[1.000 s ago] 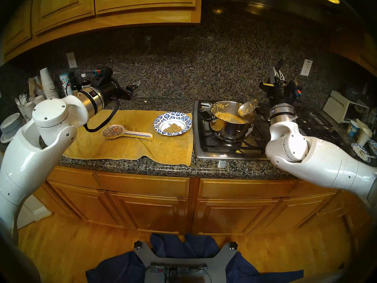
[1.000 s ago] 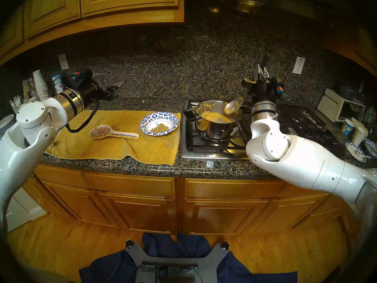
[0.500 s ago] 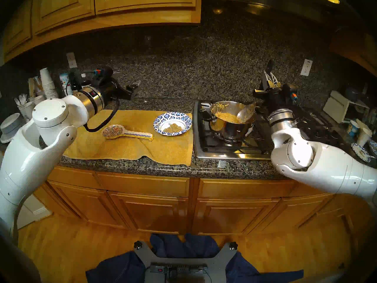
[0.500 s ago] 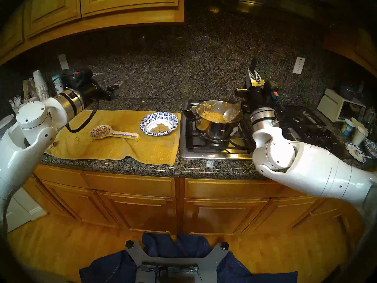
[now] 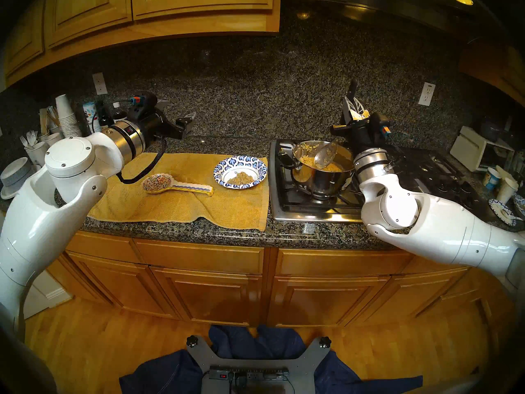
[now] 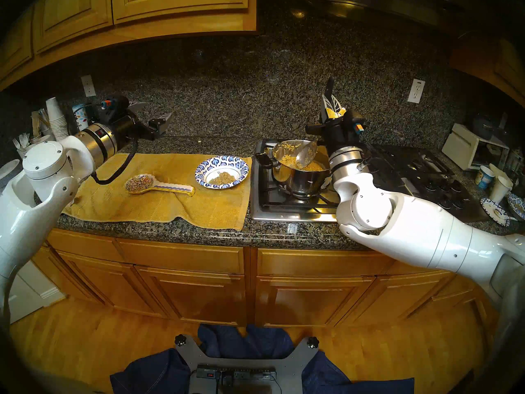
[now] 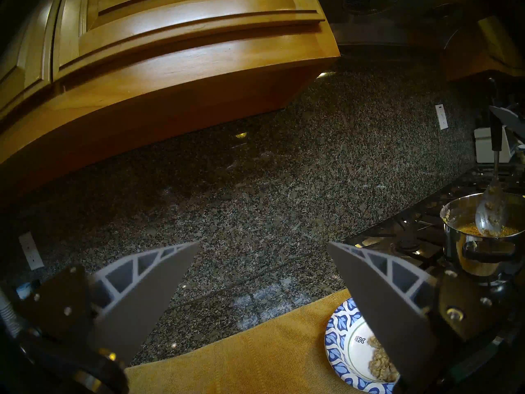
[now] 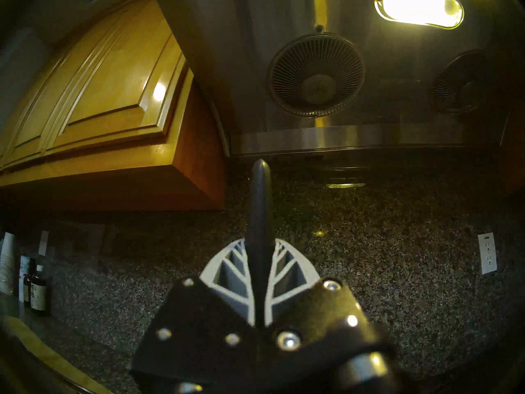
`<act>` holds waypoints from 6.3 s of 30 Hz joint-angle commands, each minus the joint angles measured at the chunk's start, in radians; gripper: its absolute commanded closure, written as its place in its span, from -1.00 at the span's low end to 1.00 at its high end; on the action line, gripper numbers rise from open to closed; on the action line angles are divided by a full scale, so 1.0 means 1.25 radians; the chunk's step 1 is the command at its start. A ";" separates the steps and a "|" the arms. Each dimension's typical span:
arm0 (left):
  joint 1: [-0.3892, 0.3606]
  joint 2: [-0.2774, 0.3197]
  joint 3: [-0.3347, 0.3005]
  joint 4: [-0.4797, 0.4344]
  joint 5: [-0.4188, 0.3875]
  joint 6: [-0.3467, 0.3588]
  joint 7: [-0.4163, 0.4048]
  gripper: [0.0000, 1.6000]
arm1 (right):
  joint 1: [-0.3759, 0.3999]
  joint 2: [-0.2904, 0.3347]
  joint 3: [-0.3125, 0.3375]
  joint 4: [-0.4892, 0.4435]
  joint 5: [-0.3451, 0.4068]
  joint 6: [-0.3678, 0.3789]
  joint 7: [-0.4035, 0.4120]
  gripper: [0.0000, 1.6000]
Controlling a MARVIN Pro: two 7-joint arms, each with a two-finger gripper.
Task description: Scoop oatmeal into bowl
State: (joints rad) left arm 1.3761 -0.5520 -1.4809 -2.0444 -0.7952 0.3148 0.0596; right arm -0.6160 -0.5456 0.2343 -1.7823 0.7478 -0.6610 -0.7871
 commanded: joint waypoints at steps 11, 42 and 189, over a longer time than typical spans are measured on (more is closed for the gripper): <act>-0.027 0.001 -0.018 -0.009 0.001 -0.017 -0.001 -1.00 | 0.025 0.030 0.011 0.038 -0.095 -0.024 0.025 1.00; -0.027 0.002 -0.017 -0.009 0.000 -0.018 -0.001 -1.00 | 0.006 -0.034 -0.013 0.067 -0.074 -0.049 0.027 1.00; -0.027 0.007 -0.015 -0.009 -0.004 -0.021 0.002 -1.00 | -0.041 0.098 0.283 -0.229 1.014 -0.186 0.058 1.00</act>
State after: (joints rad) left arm 1.3753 -0.5419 -1.4752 -2.0443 -0.8030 0.3069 0.0606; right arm -0.6927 -0.4509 0.5410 -2.0459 2.0098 -0.8955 -0.7778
